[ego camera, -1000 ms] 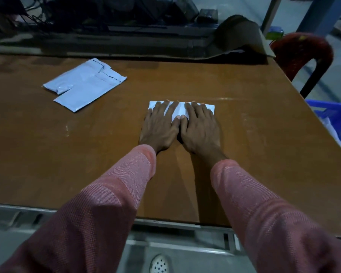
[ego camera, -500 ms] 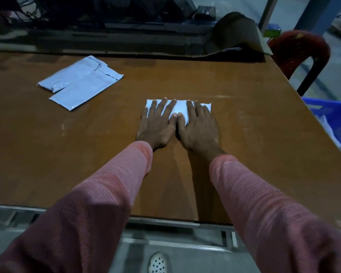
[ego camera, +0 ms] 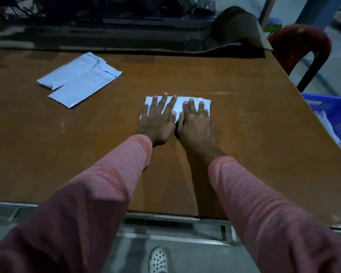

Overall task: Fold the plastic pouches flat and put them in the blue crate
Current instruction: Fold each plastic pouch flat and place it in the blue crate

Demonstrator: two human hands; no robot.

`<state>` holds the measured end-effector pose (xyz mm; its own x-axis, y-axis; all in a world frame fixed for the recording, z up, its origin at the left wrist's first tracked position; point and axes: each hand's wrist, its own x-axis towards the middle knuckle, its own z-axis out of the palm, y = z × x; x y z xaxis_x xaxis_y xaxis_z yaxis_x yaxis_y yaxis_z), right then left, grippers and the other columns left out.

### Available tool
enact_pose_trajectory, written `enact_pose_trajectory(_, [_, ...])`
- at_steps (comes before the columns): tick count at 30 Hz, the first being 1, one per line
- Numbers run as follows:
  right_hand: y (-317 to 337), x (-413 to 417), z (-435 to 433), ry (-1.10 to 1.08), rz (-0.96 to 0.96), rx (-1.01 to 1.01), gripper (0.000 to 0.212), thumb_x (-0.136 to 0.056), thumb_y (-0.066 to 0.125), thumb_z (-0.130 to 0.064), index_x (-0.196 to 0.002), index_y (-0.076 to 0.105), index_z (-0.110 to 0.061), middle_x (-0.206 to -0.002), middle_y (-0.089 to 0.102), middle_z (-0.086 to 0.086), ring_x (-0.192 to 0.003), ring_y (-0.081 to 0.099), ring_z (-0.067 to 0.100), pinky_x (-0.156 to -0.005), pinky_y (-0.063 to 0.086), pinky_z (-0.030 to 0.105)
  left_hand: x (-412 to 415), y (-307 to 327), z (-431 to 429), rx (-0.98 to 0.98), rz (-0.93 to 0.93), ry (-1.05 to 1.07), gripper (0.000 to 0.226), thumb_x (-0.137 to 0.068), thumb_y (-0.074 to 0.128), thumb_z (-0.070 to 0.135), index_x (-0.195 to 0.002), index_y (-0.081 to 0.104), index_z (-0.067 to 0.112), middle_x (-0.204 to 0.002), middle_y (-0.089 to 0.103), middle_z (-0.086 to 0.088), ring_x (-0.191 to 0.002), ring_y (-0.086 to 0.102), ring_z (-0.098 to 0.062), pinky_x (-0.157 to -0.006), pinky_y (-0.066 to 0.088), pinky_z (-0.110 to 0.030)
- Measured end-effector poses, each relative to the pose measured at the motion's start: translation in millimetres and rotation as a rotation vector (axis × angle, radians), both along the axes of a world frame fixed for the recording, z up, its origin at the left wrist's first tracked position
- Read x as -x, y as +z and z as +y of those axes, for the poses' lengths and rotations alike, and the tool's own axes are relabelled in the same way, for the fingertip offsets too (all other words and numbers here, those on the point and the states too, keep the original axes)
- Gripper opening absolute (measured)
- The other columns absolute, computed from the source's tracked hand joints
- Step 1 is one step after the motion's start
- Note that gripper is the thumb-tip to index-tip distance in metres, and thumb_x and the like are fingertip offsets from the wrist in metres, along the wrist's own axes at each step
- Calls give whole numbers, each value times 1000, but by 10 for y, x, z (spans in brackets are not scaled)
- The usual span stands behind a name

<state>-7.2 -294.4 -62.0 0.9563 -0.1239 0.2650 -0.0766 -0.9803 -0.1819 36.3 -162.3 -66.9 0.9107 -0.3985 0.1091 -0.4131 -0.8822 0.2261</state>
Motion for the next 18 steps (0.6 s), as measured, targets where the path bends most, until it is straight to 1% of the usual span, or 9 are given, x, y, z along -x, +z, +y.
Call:
enact_pose_trajectory(3, [33,55,5,20,-41,-62,51,-106,33,-29,-151,41,-7,-159,38,13,-149,28,39,-120,28,48,125,22,2,56,-28,48,61,-108,17,41,-165,2,25,-173,-2,-6,-159,-3,-29,-128,6,-51])
enact_pose_trajectory(5, [42,97,27,122,-144,-47,50,-104,36,-28,-145,50,-4,-152,48,17,-146,35,38,-121,28,48,281,32,74,145,-92,111,65,-105,18,41,-164,15,16,-172,9,-10,-159,4,-28,-129,7,-46])
enact_pose_trajectory(7, [17,125,48,236,-243,-53,45,-103,41,-25,-137,60,-2,-144,57,17,-142,43,36,-121,28,49,426,0,194,126,-153,115,64,-104,18,38,-161,26,9,-170,19,-10,-159,9,-27,-129,8,-43])
enact_pose_trajectory(8, [16,150,56,268,-250,-76,42,-102,44,-24,-134,63,-3,-142,59,15,-141,45,34,-121,30,48,486,-23,246,101,-150,115,63,-105,19,36,-160,29,7,-169,22,-10,-158,11,-26,-129,9,-43])
enact_pose_trajectory(10, [50,203,74,290,-200,-130,38,-100,48,-23,-128,68,-7,-140,62,10,-140,47,31,-117,38,47,548,-53,303,81,-107,142,59,-106,25,32,-158,33,4,-166,29,-14,-157,18,-29,-129,8,-41])
enact_pose_trajectory(12, [108,239,83,274,-138,-156,34,-98,54,-21,-127,70,-10,-141,61,9,-141,46,31,-109,43,48,537,-45,298,86,-77,170,56,-107,29,29,-155,37,2,-163,34,-17,-155,24,-31,-129,10,-41])
enact_pose_trajectory(14, [159,262,88,265,-113,-151,34,-97,58,-19,-127,70,-9,-143,59,11,-141,46,33,-104,46,48,516,-28,287,86,-74,167,60,-102,27,30,-153,40,0,-160,38,-20,-152,29,-35,-128,14,-42])
enact_pose_trajectory(16, [197,286,87,266,-102,-152,34,-98,57,-18,-128,69,-8,-144,58,12,-142,44,34,-105,46,49,507,-21,282,54,-80,162,62,-100,28,30,-151,43,-1,-158,42,-22,-149,34,-37,-127,18,-44])
enact_pose_trajectory(18, [194,274,87,270,-102,-131,35,-100,53,-19,-129,67,-6,-144,58,13,-143,42,36,-110,42,49,494,21,272,-12,-99,155,58,-100,32,29,-146,48,-3,-152,48,-24,-142,43,-38,-124,24,-46])
